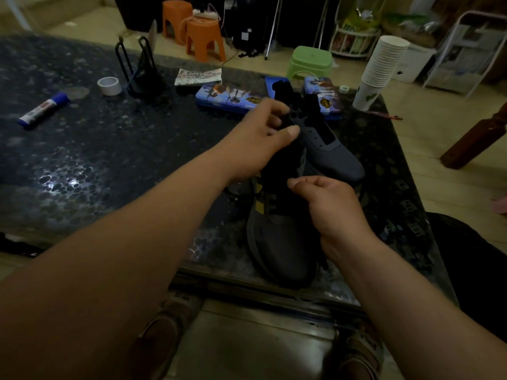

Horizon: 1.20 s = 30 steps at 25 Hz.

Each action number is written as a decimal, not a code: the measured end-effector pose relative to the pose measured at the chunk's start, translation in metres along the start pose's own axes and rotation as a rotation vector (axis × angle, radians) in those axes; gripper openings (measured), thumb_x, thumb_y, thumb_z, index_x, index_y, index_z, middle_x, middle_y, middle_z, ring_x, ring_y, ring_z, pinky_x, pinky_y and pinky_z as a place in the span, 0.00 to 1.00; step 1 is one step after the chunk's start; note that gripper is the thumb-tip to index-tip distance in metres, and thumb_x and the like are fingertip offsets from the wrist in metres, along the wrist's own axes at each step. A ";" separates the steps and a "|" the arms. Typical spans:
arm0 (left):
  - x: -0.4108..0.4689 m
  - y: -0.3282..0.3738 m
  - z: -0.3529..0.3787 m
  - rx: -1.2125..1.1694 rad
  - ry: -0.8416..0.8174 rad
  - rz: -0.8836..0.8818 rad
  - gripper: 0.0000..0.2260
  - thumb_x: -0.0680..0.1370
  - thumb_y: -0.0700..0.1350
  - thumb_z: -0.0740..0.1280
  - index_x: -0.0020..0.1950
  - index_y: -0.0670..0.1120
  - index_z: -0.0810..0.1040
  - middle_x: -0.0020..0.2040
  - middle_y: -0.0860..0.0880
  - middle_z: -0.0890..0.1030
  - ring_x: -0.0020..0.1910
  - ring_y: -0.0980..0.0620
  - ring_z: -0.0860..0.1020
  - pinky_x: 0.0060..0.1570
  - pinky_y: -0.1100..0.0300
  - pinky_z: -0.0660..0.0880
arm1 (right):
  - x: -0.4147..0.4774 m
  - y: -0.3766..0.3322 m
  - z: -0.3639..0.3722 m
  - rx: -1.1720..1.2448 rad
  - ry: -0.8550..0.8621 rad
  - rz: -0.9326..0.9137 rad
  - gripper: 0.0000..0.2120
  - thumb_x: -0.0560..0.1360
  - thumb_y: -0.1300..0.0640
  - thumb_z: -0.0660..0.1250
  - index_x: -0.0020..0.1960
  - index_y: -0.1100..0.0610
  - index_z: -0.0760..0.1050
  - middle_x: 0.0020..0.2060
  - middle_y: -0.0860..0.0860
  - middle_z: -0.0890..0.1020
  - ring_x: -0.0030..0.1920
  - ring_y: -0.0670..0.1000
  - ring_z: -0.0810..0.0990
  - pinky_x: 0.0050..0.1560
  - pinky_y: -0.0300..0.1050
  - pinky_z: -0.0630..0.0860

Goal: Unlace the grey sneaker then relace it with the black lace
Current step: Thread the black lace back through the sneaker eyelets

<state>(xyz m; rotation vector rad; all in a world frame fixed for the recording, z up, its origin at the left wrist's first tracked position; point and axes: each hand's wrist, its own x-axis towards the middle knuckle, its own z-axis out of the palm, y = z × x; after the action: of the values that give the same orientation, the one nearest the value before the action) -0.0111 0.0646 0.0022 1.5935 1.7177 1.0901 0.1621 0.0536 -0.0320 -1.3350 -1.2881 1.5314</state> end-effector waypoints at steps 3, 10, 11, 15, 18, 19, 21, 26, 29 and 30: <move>-0.031 -0.006 -0.012 0.262 0.003 0.095 0.04 0.81 0.49 0.70 0.51 0.50 0.78 0.45 0.54 0.78 0.43 0.58 0.77 0.43 0.60 0.73 | 0.000 -0.001 -0.002 0.043 -0.034 0.021 0.05 0.77 0.62 0.73 0.43 0.59 0.83 0.37 0.53 0.86 0.39 0.49 0.85 0.41 0.42 0.81; -0.050 -0.011 0.000 0.416 -0.165 0.057 0.06 0.79 0.49 0.74 0.52 0.51 0.80 0.41 0.57 0.78 0.40 0.62 0.76 0.37 0.68 0.70 | -0.002 -0.002 -0.004 0.018 -0.066 0.012 0.06 0.78 0.61 0.72 0.42 0.56 0.81 0.29 0.47 0.81 0.27 0.40 0.77 0.25 0.31 0.69; -0.049 -0.009 0.000 0.407 -0.165 0.071 0.05 0.79 0.49 0.73 0.52 0.51 0.80 0.41 0.57 0.78 0.40 0.62 0.76 0.38 0.66 0.70 | -0.003 -0.003 -0.005 0.022 -0.074 0.013 0.06 0.78 0.61 0.72 0.42 0.57 0.81 0.28 0.47 0.81 0.26 0.40 0.77 0.25 0.31 0.69; -0.045 -0.013 -0.001 0.276 -0.199 0.056 0.04 0.81 0.47 0.71 0.48 0.51 0.79 0.39 0.55 0.78 0.37 0.60 0.75 0.39 0.61 0.72 | -0.002 -0.006 -0.010 0.006 -0.131 0.026 0.05 0.79 0.61 0.71 0.44 0.57 0.80 0.25 0.44 0.78 0.22 0.39 0.72 0.22 0.31 0.65; -0.043 -0.014 -0.006 0.085 -0.215 -0.057 0.05 0.83 0.43 0.67 0.47 0.47 0.76 0.41 0.51 0.82 0.40 0.53 0.80 0.45 0.56 0.77 | 0.007 -0.004 -0.019 -0.062 -0.173 0.046 0.05 0.80 0.58 0.69 0.46 0.55 0.80 0.27 0.45 0.73 0.24 0.43 0.65 0.24 0.36 0.60; -0.042 -0.013 -0.009 -0.100 -0.160 -0.144 0.06 0.84 0.40 0.65 0.47 0.46 0.74 0.43 0.48 0.85 0.44 0.48 0.84 0.49 0.53 0.79 | 0.010 -0.006 -0.024 -0.064 -0.182 0.058 0.04 0.81 0.58 0.69 0.48 0.56 0.80 0.29 0.47 0.73 0.25 0.44 0.65 0.25 0.37 0.60; -0.042 -0.014 -0.020 -0.593 0.032 -0.326 0.05 0.83 0.36 0.60 0.49 0.44 0.70 0.46 0.43 0.87 0.49 0.41 0.86 0.54 0.49 0.82 | 0.014 -0.010 -0.035 -0.042 -0.199 0.062 0.03 0.81 0.59 0.68 0.52 0.57 0.79 0.31 0.49 0.74 0.27 0.45 0.66 0.26 0.38 0.62; -0.046 -0.024 -0.042 -0.731 0.144 -0.449 0.06 0.83 0.42 0.60 0.46 0.46 0.69 0.35 0.48 0.72 0.26 0.53 0.67 0.24 0.62 0.71 | 0.017 -0.025 -0.052 0.014 -0.132 -0.022 0.03 0.80 0.60 0.69 0.51 0.54 0.81 0.35 0.47 0.81 0.33 0.46 0.76 0.38 0.40 0.74; -0.056 -0.028 -0.033 0.244 -0.154 -0.202 0.10 0.81 0.57 0.68 0.51 0.51 0.81 0.36 0.54 0.81 0.33 0.59 0.77 0.34 0.63 0.73 | 0.017 -0.028 -0.045 0.045 -0.150 -0.069 0.06 0.80 0.62 0.68 0.54 0.53 0.80 0.39 0.47 0.85 0.39 0.46 0.81 0.43 0.41 0.78; -0.059 -0.028 -0.033 0.303 -0.241 -0.182 0.11 0.80 0.58 0.70 0.48 0.52 0.84 0.33 0.56 0.81 0.32 0.62 0.77 0.34 0.66 0.72 | 0.018 -0.028 -0.043 0.060 -0.149 -0.086 0.08 0.80 0.63 0.68 0.56 0.53 0.79 0.40 0.48 0.85 0.41 0.47 0.82 0.46 0.42 0.79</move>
<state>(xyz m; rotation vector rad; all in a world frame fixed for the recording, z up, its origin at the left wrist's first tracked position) -0.0450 0.0011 -0.0124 1.6291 1.8809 0.5443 0.1980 0.0867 -0.0082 -1.1311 -1.3619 1.6213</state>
